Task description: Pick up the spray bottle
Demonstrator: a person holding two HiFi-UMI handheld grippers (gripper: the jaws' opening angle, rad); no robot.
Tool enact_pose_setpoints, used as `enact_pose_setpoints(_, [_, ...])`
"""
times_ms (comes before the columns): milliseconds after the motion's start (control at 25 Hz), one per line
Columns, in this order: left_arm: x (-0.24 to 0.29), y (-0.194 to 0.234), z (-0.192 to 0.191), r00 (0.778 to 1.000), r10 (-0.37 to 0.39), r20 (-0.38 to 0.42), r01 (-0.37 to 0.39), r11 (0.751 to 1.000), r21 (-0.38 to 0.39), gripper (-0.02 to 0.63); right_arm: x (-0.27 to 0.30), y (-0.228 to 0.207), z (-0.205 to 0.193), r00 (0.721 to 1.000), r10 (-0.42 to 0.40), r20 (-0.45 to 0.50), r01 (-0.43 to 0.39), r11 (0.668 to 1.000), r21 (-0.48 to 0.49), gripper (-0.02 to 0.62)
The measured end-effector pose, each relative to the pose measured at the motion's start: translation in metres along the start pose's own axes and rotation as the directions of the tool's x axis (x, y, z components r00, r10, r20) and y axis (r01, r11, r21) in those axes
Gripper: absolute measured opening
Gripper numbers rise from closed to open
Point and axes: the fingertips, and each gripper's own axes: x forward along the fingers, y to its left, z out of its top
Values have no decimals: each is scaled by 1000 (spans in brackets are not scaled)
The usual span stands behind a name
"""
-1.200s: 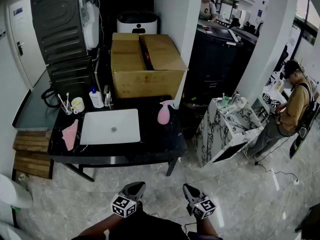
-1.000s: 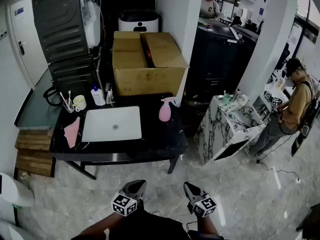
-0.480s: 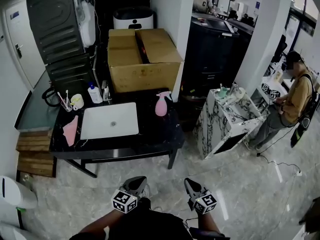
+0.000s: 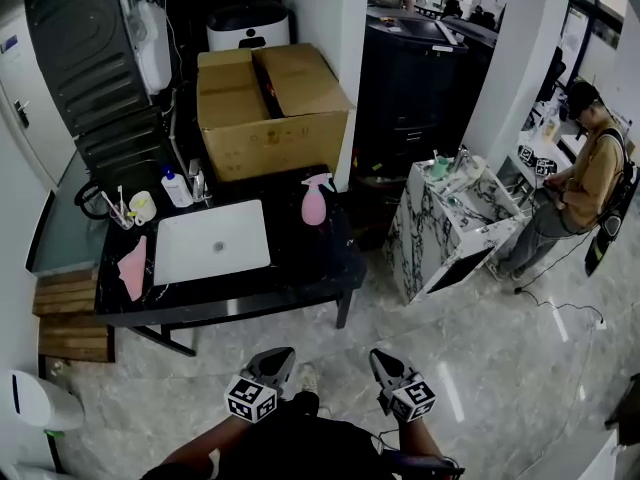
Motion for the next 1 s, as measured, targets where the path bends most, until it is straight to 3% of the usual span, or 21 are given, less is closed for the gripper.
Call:
enact_pose_setpoints(240, [39, 7, 21, 998, -62, 5, 62, 998, 24, 8, 11, -31, 14, 999, -50, 5, 50, 999, -4, 26])
enact_pose_setpoints(1000, [131, 88, 80, 995, -90, 53, 90, 996, 17, 8, 97, -105, 73, 995, -95, 28, 96, 995, -36, 26])
